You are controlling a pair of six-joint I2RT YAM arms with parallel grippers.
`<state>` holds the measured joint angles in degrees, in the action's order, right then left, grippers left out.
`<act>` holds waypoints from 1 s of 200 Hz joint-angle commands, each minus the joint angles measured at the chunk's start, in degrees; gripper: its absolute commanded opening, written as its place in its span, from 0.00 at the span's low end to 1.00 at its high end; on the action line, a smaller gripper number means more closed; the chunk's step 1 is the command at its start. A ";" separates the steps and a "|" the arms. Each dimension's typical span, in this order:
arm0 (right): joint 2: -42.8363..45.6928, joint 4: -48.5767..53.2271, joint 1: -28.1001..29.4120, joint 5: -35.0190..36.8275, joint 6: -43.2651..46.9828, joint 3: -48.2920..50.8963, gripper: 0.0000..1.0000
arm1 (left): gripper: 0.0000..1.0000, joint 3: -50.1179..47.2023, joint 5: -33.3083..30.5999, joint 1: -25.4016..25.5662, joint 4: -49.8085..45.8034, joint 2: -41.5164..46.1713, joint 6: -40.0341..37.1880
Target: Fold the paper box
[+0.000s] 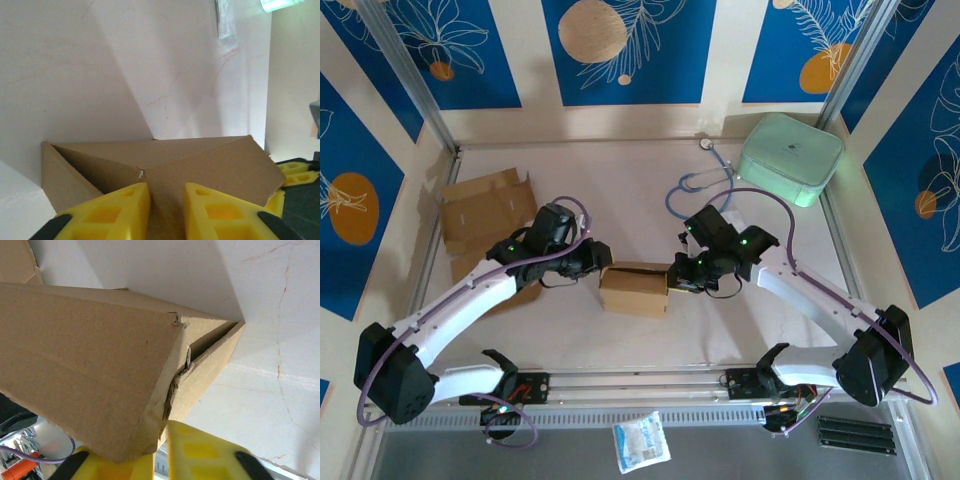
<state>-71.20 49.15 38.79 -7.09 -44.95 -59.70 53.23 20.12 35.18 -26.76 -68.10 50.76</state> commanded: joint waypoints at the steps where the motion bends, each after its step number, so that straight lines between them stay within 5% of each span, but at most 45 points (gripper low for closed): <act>1: -0.25 1.49 0.35 -1.12 0.04 -2.17 0.20 | 0.28 -0.62 0.33 1.08 -4.07 -1.00 -0.23; 94: 7.11 1.60 -0.92 0.73 -3.53 -4.93 0.50 | 0.28 0.03 0.41 1.12 -4.09 -2.04 -1.15; 144: 8.05 -0.34 -3.86 8.45 -16.50 -3.35 0.51 | 0.26 -0.95 0.33 1.43 -3.04 -1.42 -1.06; 200: 9.80 -4.45 0.29 6.11 -26.54 3.54 0.47 | 0.26 -1.24 -0.08 1.65 -2.23 -0.90 0.05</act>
<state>-62.89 45.91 35.42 -0.64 -63.83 -59.18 53.52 19.92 35.92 -26.22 -68.84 50.59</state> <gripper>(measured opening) 0.458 0.260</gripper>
